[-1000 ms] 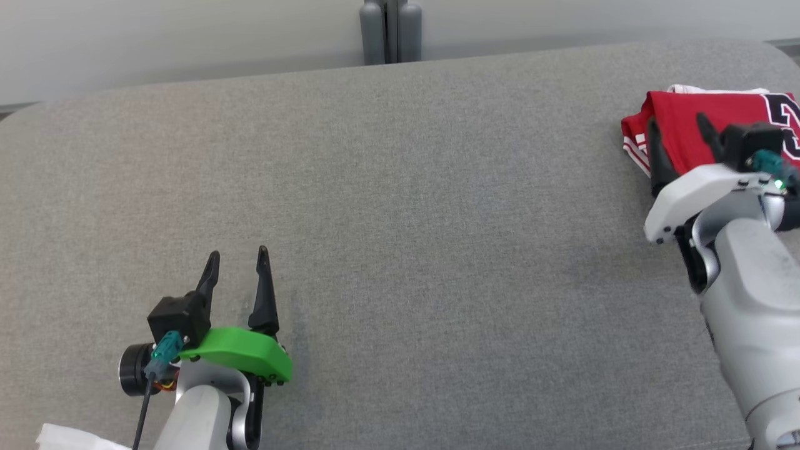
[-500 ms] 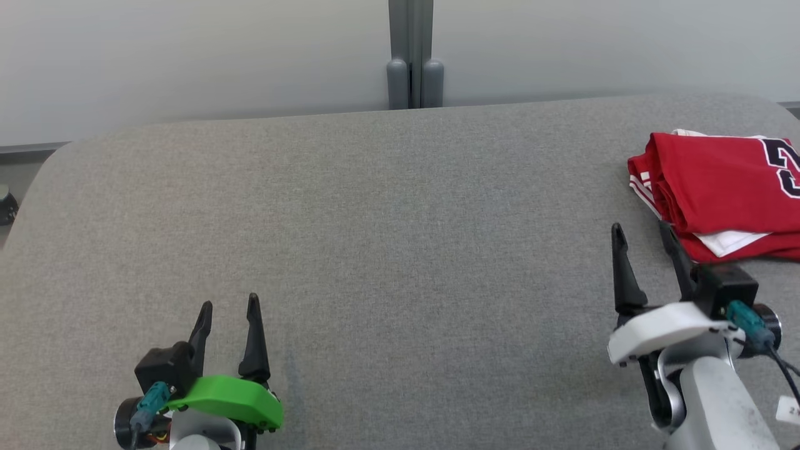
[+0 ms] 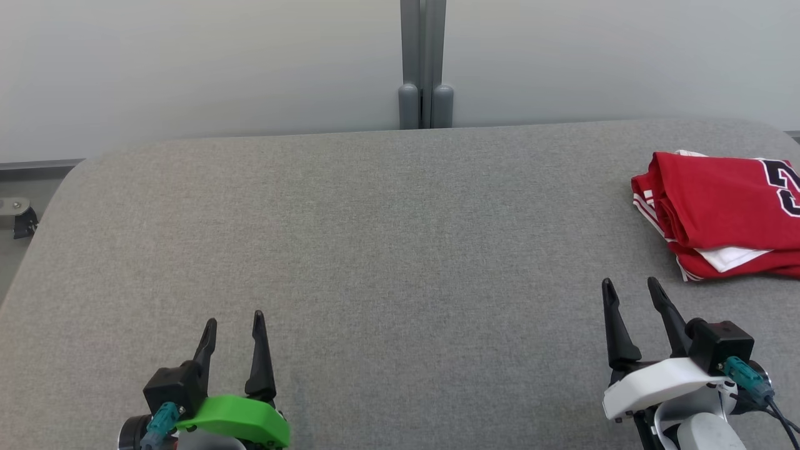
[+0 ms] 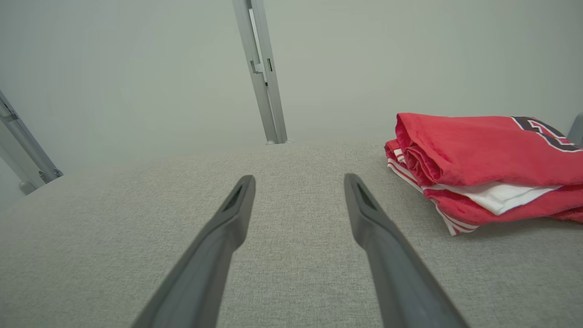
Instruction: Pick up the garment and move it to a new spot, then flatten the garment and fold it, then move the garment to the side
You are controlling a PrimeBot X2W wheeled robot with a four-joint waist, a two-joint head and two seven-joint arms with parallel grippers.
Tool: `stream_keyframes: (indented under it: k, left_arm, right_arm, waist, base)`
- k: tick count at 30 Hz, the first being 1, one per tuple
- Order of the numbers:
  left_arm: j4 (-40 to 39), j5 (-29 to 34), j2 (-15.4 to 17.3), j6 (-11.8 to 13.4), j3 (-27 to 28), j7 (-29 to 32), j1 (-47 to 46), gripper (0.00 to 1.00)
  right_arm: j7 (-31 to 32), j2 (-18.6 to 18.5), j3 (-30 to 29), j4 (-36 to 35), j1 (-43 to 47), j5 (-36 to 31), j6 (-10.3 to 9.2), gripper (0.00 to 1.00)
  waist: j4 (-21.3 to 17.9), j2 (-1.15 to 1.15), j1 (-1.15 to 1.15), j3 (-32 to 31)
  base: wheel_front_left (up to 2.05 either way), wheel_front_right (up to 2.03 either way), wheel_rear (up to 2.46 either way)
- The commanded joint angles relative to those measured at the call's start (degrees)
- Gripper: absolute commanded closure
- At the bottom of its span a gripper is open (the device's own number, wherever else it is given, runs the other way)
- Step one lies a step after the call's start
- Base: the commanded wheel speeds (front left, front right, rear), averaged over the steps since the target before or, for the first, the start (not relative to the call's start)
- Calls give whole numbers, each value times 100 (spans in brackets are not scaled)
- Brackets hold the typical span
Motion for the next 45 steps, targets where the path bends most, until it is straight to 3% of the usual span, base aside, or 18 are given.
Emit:
stream_keyframes:
  k: [1,19,20,24,45]
  left_arm:
    - [-24,60,9,31,-7,-16,81,0]
    - [-67,153,9,148,-60,-16,74,0]
    - [-63,142,-1,125,-63,1,21,100]
    - [80,41,-8,110,-38,69,44,100]
    - [-99,-1918,-4,-148,384,627,-80,100]
  right_arm:
    - [-17,-13,-1,-11,97,65,-6,0]
    - [19,-12,-20,136,41,131,-6,0]
    - [19,0,-15,128,57,98,0,100]
    - [66,28,-42,288,80,201,1,100]
    - [611,16,-177,148,-42,2340,0,100]
  waist:
    - [15,0,0,-17]
    - [39,0,0,-18]
    - [39,0,0,-18]
    - [36,0,0,-17]
    - [-15,0,0,-4]
  base:
    - [0,0,0]
    - [0,0,0]
    - [0,0,0]
    - [0,0,0]
    - [0,0,0]
